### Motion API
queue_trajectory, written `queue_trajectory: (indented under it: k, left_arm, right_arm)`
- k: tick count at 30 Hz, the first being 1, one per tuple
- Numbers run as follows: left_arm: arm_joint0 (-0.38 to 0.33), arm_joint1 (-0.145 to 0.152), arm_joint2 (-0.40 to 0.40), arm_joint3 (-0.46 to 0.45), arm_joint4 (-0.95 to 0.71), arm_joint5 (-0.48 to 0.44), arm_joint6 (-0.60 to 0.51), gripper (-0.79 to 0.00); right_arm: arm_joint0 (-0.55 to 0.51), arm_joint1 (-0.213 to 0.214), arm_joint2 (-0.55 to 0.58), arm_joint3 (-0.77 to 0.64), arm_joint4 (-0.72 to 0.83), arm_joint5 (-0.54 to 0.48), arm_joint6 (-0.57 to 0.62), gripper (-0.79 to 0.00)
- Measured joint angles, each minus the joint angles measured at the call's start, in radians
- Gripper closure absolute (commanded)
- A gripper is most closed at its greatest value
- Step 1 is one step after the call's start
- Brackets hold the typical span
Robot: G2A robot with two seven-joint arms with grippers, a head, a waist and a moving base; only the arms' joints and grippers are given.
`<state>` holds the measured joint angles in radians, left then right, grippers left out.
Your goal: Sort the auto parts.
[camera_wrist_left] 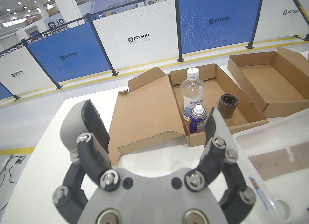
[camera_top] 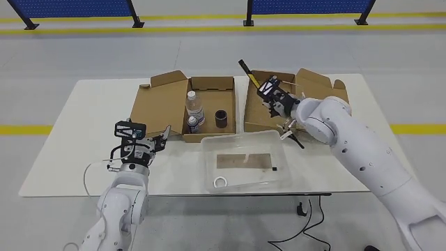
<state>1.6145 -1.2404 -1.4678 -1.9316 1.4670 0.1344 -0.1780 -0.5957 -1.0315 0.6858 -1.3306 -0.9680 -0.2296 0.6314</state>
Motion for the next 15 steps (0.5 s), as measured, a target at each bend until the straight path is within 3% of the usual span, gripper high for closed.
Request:
queue_trajectory:
  k: [15]
  left_arm:
    - [0.000,0.000,0.000,0.000,0.000,0.000,0.000,-0.785]
  right_arm:
    - [0.071,-0.096,-0.023,0.321,0.116,0.093,-0.092,0.000]
